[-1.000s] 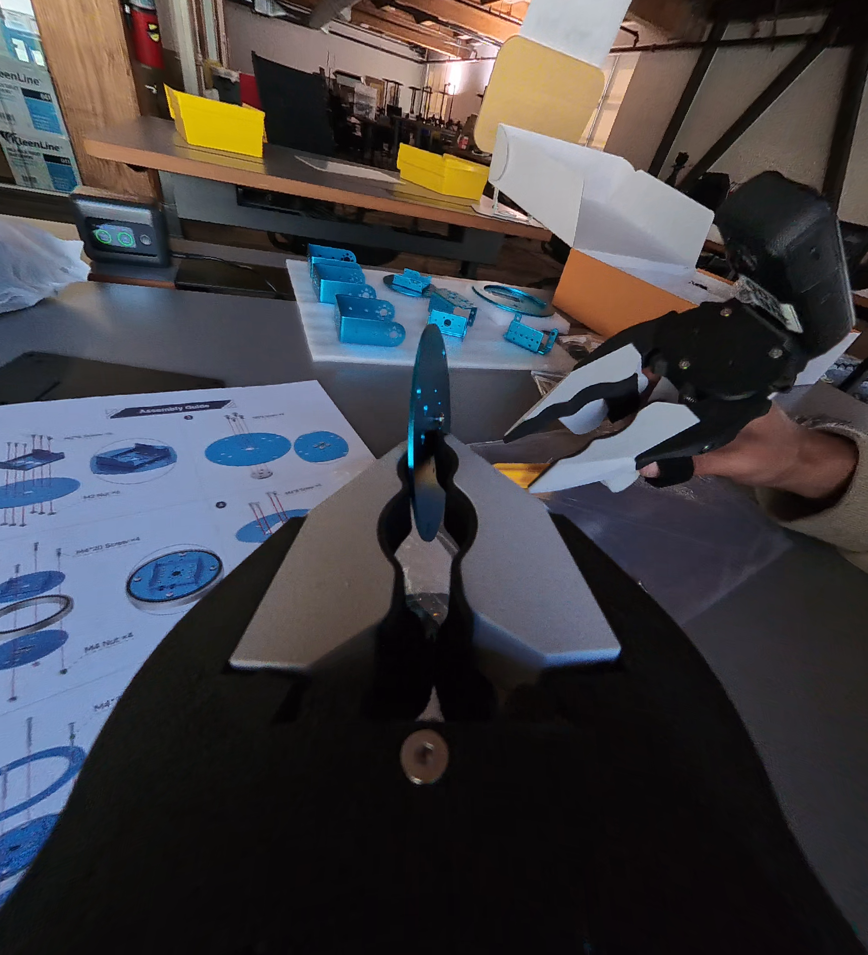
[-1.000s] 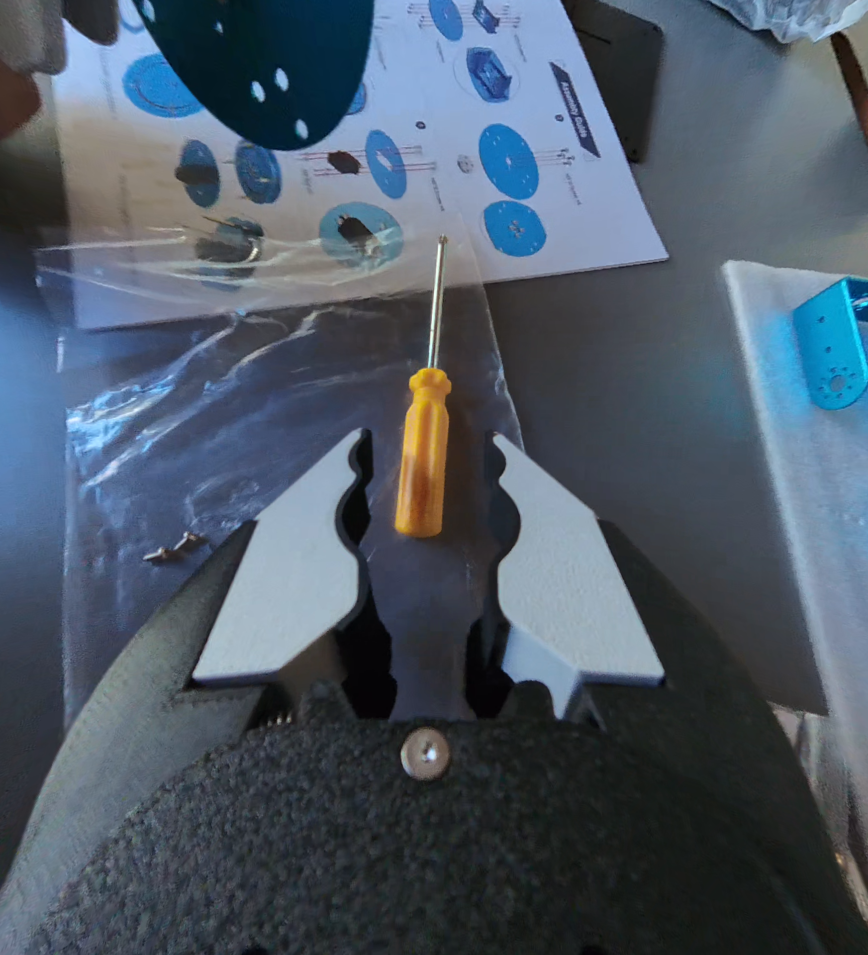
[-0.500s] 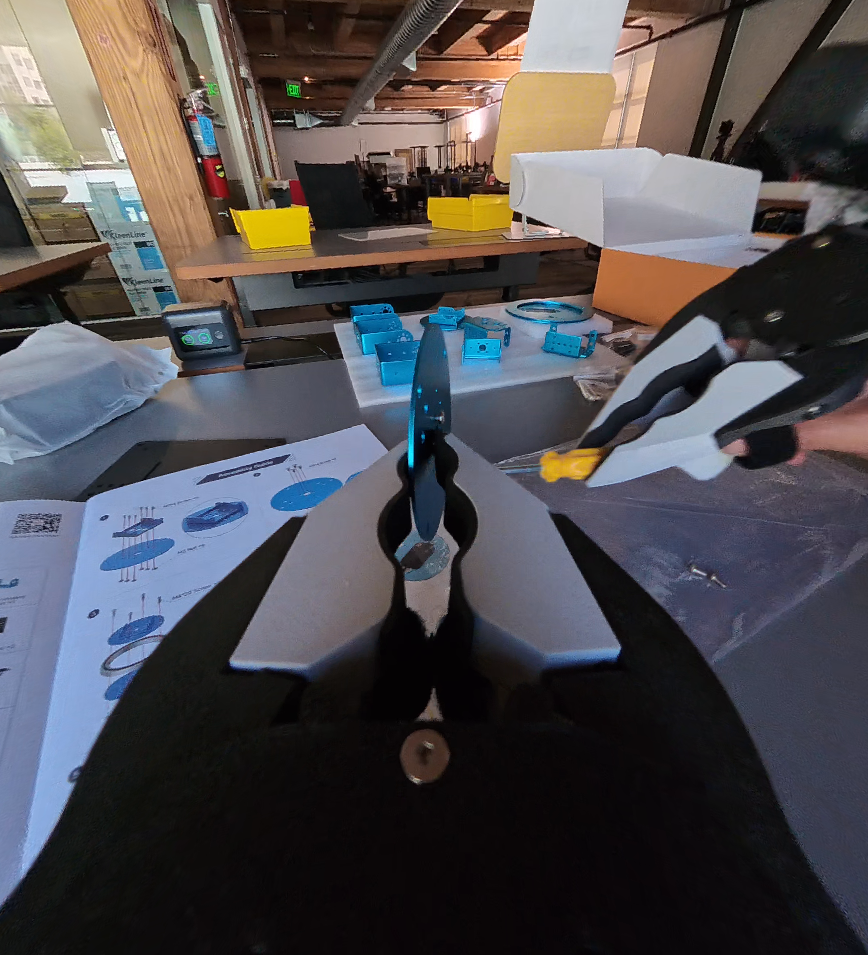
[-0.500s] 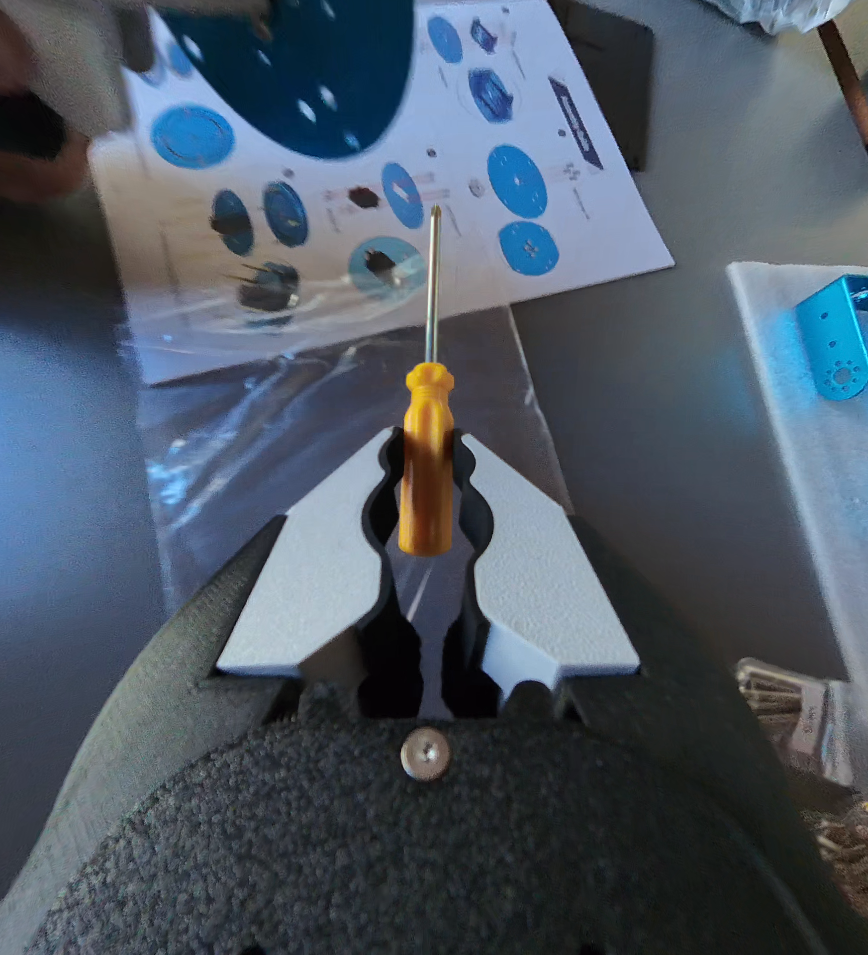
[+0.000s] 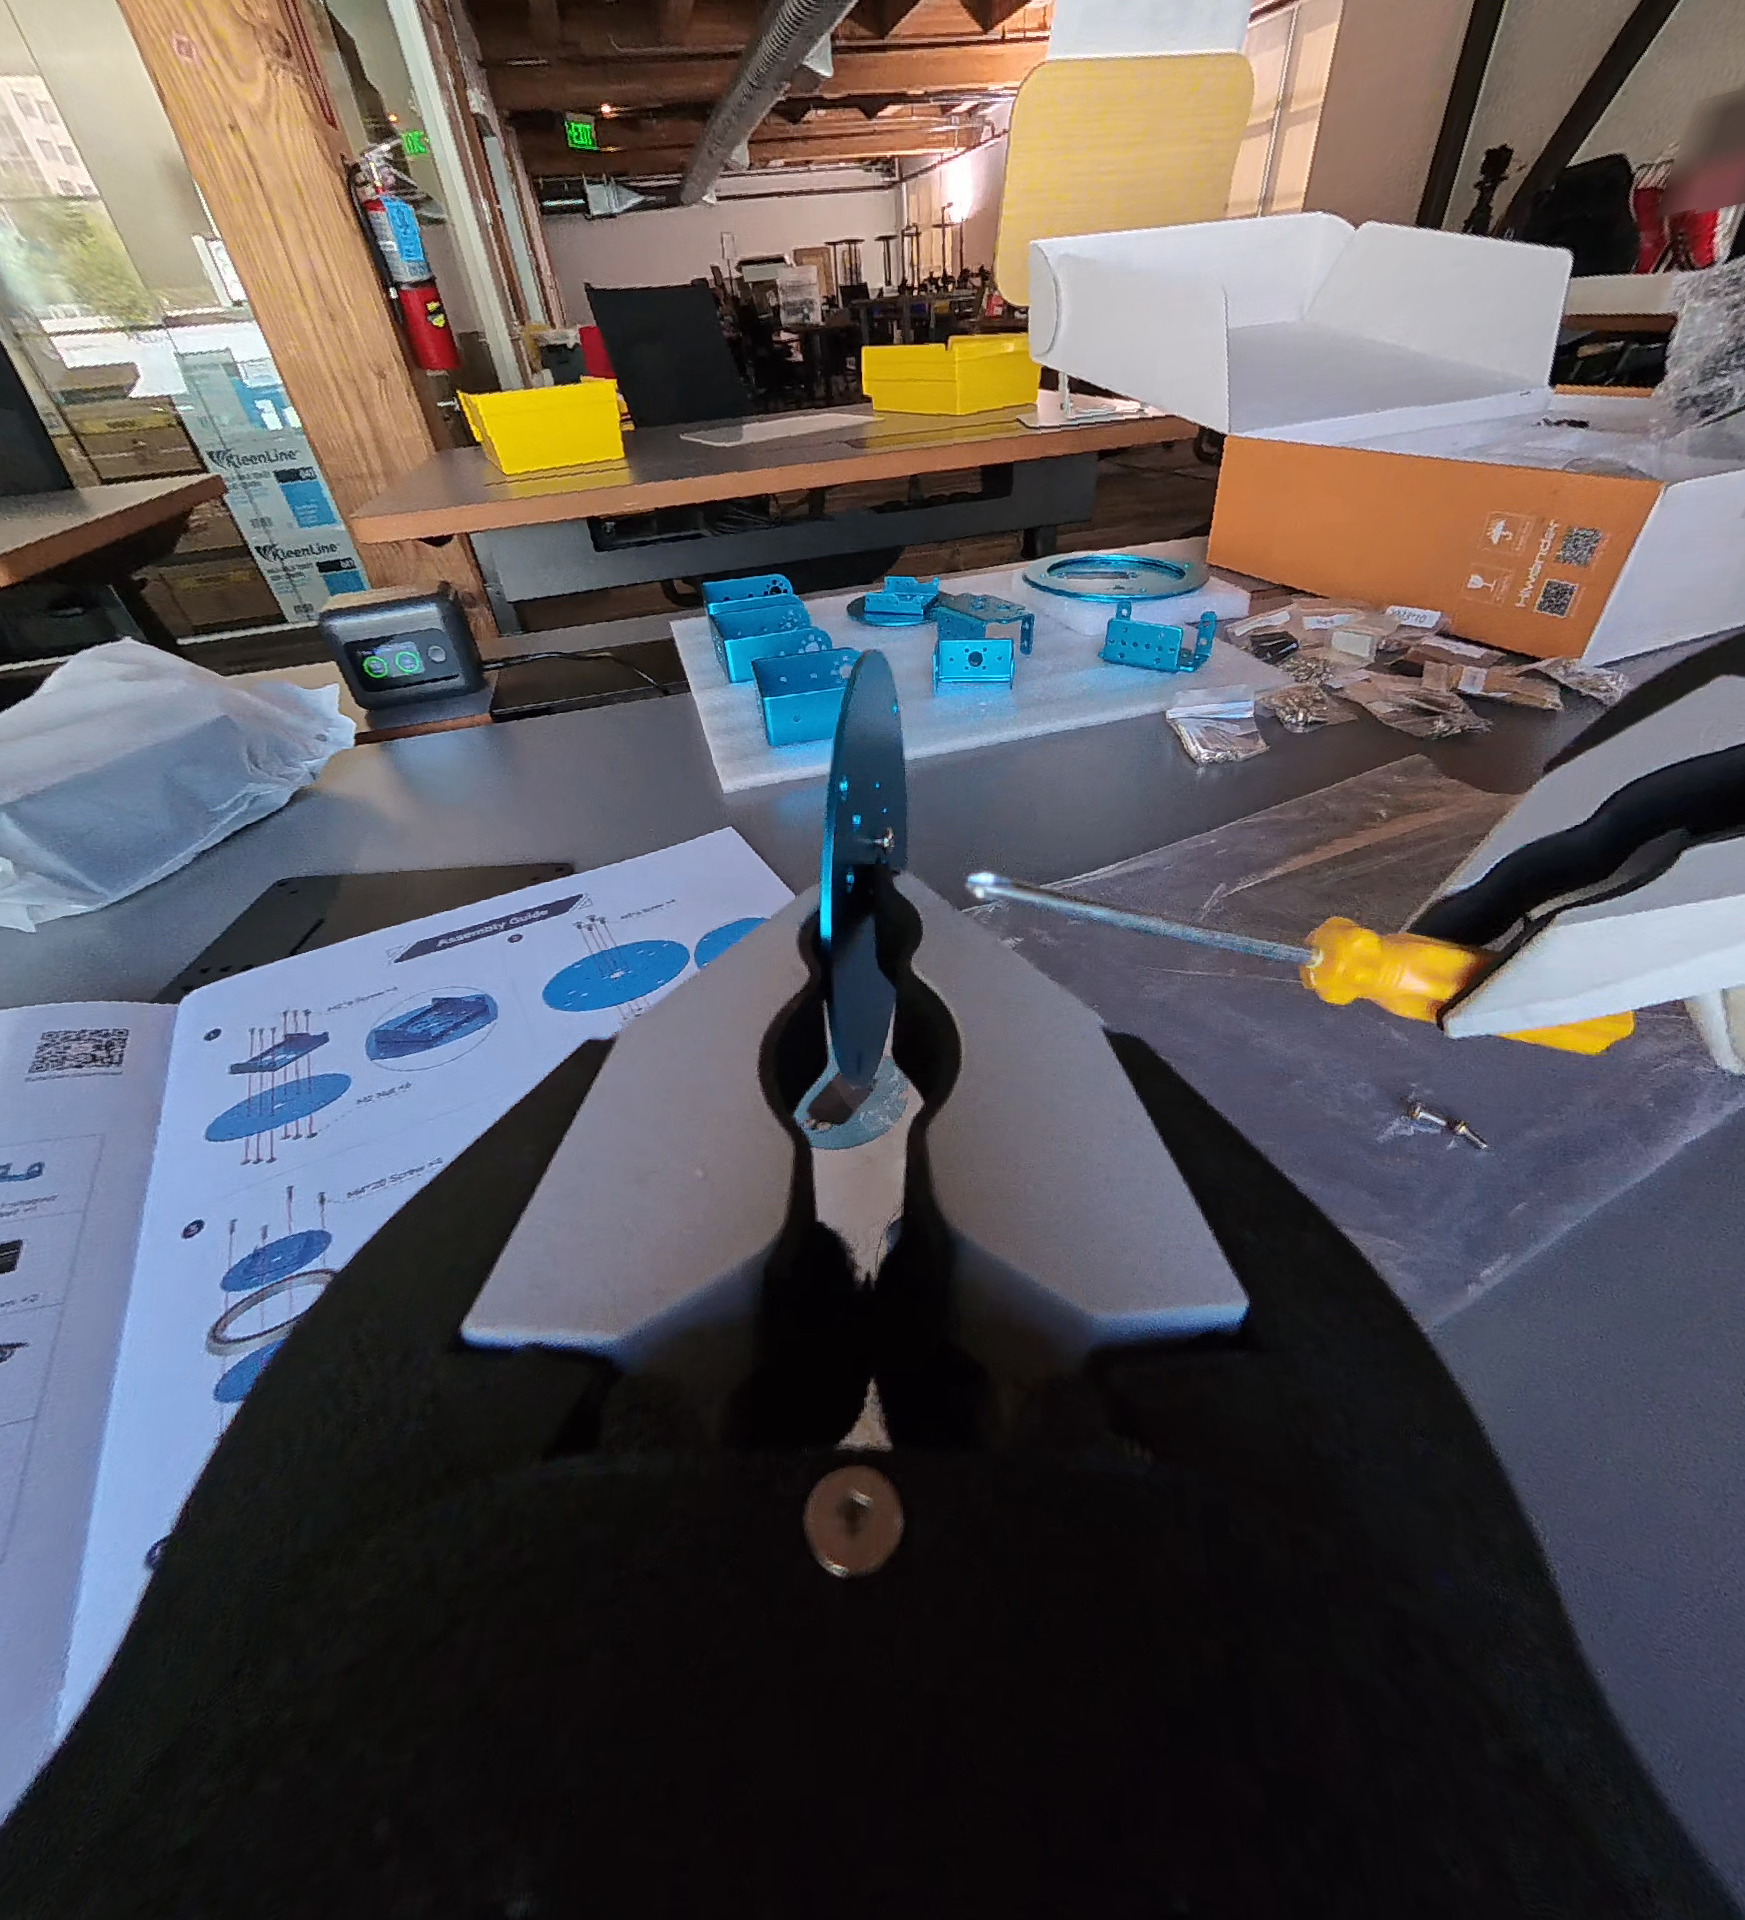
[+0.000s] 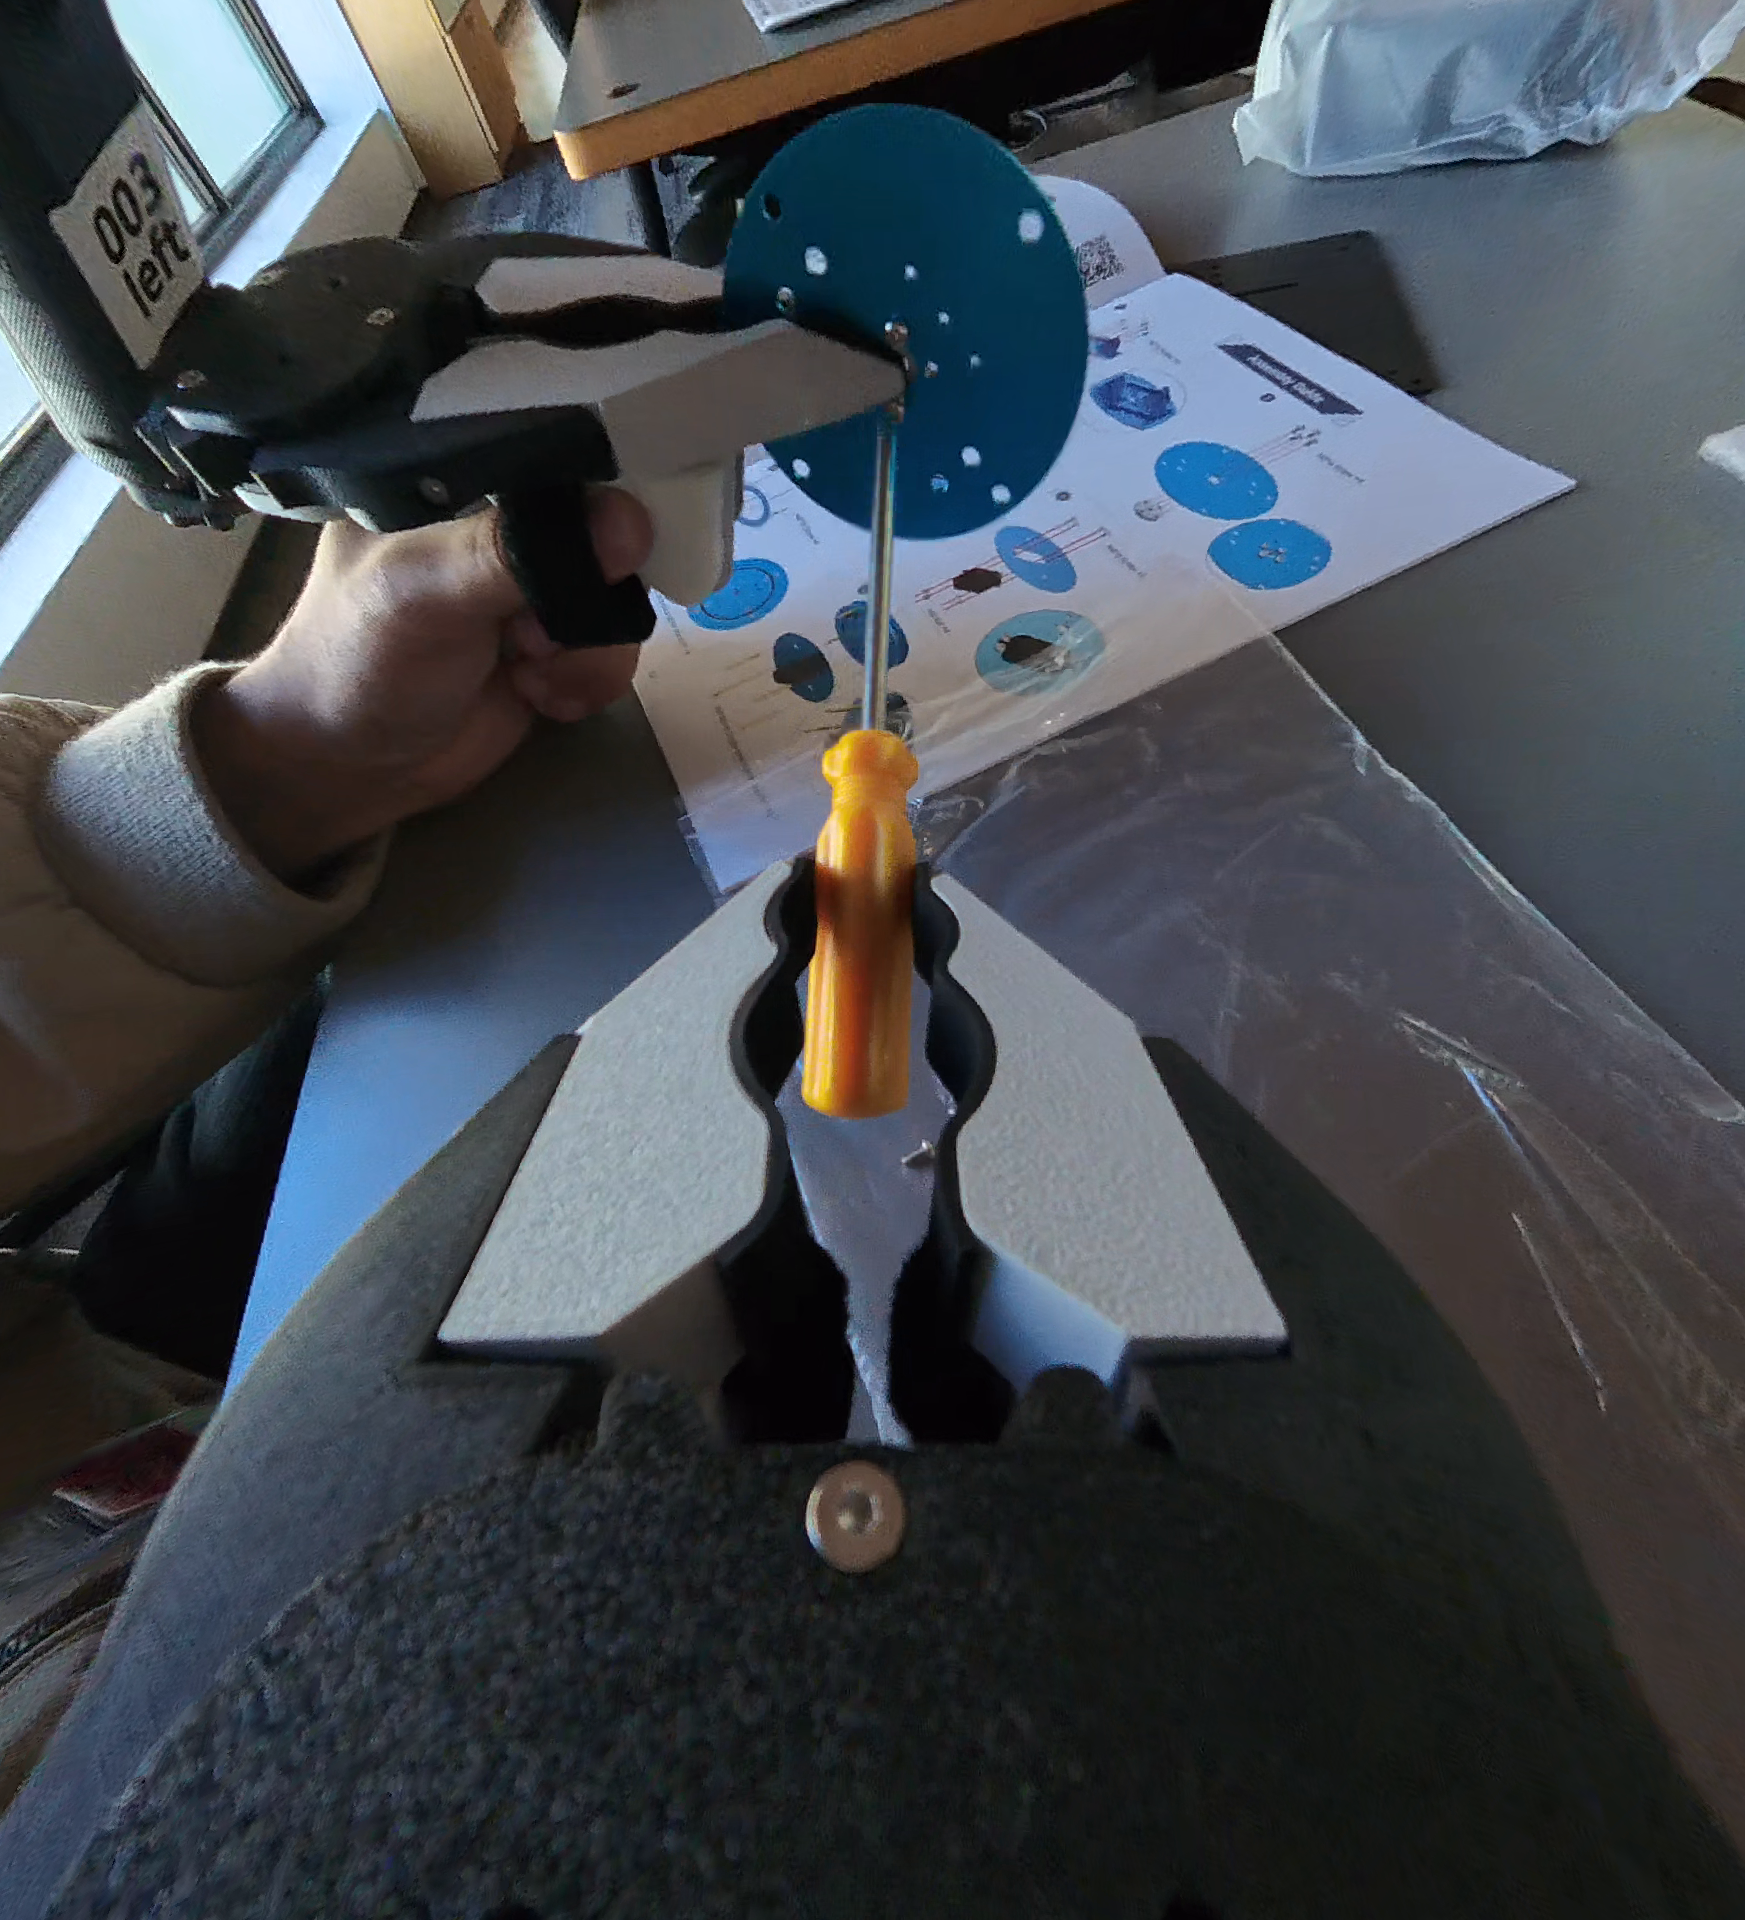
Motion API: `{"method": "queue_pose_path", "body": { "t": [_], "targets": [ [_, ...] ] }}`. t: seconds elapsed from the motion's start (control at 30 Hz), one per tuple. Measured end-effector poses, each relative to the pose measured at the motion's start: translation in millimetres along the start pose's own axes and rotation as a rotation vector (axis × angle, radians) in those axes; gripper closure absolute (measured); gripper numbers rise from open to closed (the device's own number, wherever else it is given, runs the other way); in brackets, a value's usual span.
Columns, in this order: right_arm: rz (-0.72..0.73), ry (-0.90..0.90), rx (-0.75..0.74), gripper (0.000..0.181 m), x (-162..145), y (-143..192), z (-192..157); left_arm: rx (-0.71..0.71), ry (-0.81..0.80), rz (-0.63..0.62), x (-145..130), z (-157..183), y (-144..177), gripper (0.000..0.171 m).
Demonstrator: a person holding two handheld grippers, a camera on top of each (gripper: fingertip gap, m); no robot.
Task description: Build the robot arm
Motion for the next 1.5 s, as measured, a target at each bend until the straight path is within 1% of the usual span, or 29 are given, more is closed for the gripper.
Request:
{"method": "queue_pose_path", "body": {
  "t": [0.07,0.33,0.57,0.8,1.23,1.5],
  "targets": [
    [-0.008,-0.024,0.007,0.164,-4,-1,2,0.007,0.008,0.004,0,-1,1,0.167],
    [-0.027,0.041,-0.032,0.164,-3,-8,-2,0.003,-0.025,-0.010,-1,3,-1,0.167],
    [-0.024,0.020,-0.027,0.164,-2,-9,2,0.005,-0.054,-0.035,-3,7,-4,0.167],
    [-0.040,0.011,-0.025,0.164,-4,-11,4,0.006,-0.044,-0.032,-3,6,-4,0.167],
    [-0.027,0.011,-0.023,0.164,-3,-8,5,0.011,-0.036,-0.031,-3,4,-3,0.167],
    [-0.032,0.006,-0.020,0.164,-3,-9,6,0.011,-0.053,-0.039,-4,6,-4,0.167]
  ]
}}
Point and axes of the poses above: each gripper's, where its closed fingertips meet, y back along the fingers, x out of its top, z = x × y across the jaws, the point moved 2 cm from there along y, back along the fingers, and after that the axes turned 12 degrees about -z, right-handed, at the moved point
